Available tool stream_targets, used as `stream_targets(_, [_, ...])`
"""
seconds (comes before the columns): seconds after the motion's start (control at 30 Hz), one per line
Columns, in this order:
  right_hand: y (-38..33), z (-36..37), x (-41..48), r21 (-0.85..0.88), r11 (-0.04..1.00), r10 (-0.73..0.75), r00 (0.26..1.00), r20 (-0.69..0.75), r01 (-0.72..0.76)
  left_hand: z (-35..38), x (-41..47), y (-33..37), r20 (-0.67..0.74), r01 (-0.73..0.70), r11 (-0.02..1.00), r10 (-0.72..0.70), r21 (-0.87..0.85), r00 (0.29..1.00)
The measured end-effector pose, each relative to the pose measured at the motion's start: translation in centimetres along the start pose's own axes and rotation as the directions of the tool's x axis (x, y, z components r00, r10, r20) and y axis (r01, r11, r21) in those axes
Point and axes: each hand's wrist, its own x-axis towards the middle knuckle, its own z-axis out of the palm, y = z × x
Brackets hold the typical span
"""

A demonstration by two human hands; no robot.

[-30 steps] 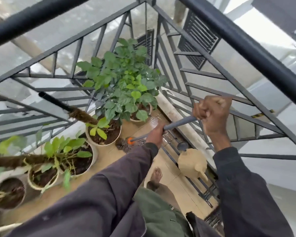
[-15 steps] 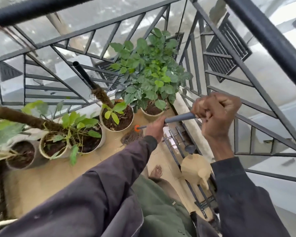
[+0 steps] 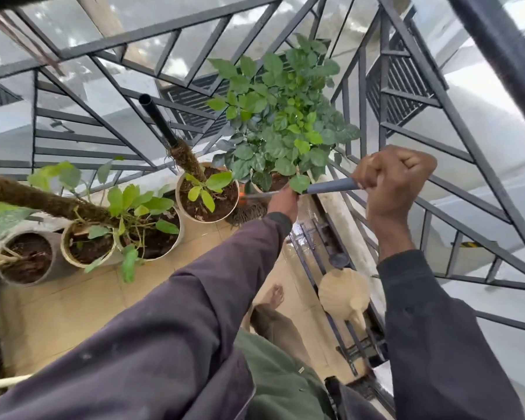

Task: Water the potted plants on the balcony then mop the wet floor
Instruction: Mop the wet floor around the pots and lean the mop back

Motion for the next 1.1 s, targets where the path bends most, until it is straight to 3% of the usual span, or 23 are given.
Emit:
stream_targets(0.53, [3.0,-0.4,-6.0,0.126,0.958,0.249,0.965,0.083,-0.258,1.2,-9.4,-8.9,0.065,-0.009,0.994,0.002,0.113,0.998])
stream_targets(0.7, [-0.8,0.1,-4.5,0.185,0.977,0.102,0.994,0.046,-0.109,0.0,-8.9,-5.8,0.003,-0.137,0.980,0.138,0.143,0.990])
stream_targets(0.83, [-3.3,0.9,-2.6,0.182,0.983,-0.033,0.995,0.099,0.014,-0.6,-5.8,-2.9,-0.074,-0.200,0.974,0.208,0.105,0.975])
stream_targets(1.0, [-0.6,3.0,-2.2,-0.004,0.999,-0.042,0.999,0.034,0.043,-1.1,-1.4,-2.2,-0.061,-0.174,0.984,0.176,0.025,0.983])
stream_targets(1.1, [-0.3,3.3,-0.9,0.008,1.000,-0.021,1.000,-0.004,0.021,-1.0,-0.2,-2.0,-0.049,-0.173,0.985,0.174,0.022,0.984])
